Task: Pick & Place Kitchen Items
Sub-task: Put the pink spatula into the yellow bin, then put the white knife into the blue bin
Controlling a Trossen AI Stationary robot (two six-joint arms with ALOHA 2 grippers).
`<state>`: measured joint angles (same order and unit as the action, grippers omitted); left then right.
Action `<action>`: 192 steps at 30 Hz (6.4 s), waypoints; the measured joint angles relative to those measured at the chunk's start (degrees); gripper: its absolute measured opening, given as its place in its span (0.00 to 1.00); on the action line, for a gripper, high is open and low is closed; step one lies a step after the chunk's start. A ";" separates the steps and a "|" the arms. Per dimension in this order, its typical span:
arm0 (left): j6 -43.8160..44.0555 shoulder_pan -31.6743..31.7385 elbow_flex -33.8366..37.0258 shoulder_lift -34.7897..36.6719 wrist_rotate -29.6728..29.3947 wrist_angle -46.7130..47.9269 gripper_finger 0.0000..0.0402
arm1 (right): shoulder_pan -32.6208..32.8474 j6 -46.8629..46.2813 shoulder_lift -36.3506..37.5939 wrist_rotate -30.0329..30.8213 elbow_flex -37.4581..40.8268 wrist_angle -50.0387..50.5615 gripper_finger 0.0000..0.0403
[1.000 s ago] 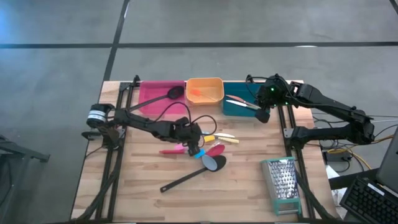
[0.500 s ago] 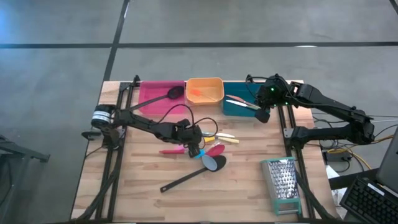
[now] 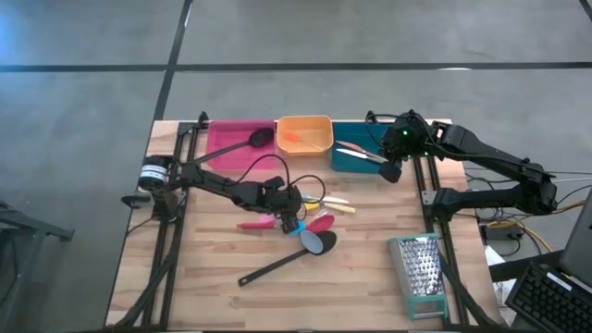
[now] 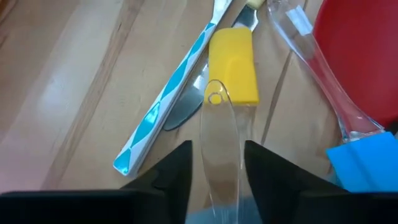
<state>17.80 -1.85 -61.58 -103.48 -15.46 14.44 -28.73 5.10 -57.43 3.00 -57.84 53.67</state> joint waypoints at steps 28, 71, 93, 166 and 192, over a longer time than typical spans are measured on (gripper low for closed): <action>-9.37 1.88 -3.56 7.45 -2.97 6.39 0.18 | 0.00 0.00 0.00 -0.02 0.02 0.04 0.02; -34.14 30.94 -16.68 -3.40 14.96 -22.13 0.18 | 0.00 1.57 0.00 -0.04 0.02 -2.12 0.02; -31.56 33.65 -28.60 -18.17 14.36 -12.19 0.18 | -0.01 2.62 0.00 -0.04 0.02 -2.12 0.02; -19.18 5.13 -38.28 12.48 -0.94 50.40 0.58 | -0.02 3.75 0.00 -0.02 1.40 -3.28 0.02; -11.89 -4.22 5.90 14.57 -5.43 12.70 0.58 | 2.92 3.42 -7.82 -24.41 2.05 -18.40 0.02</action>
<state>5.91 -6.07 -55.68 -88.92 -20.90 27.13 -25.81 8.52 -65.25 -21.40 -55.79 35.27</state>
